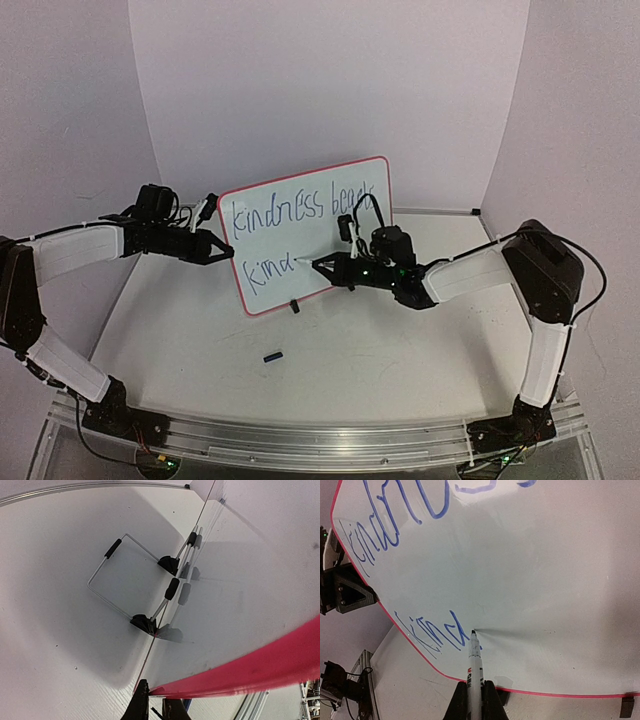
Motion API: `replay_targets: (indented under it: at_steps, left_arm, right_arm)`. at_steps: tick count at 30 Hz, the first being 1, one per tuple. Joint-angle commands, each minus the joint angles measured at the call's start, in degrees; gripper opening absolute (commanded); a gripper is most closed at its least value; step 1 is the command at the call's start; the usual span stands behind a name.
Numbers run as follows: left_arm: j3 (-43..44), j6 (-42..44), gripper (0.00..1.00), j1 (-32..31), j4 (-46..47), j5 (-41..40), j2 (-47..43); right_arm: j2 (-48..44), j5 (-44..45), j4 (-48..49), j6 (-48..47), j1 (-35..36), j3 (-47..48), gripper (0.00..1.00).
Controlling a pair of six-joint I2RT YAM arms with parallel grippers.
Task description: Write a sentence on the whiteboard
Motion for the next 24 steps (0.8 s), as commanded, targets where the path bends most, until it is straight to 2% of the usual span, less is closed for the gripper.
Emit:
replay_targets:
  at_steps: [1,12,24]
  left_arm:
    - [1.5,3.3,0.00,-0.7,-2.2,-2.4,-0.8]
    - [1.5,3.3,0.00,-0.7,-2.2,-2.5,-0.8]
    - [1.5,3.4,0.00,-0.7,-2.3,-2.7,-0.8]
  right_arm:
    - [1.7,1.1,1.0,-0.7,-0.3,1.2,0.00]
    - [2.4,0.7,0.7,-0.2,-0.2,-0.3,0.00]
    - [-1.3,1.7,2.7,0.5,-0.2,0.7,0.00]
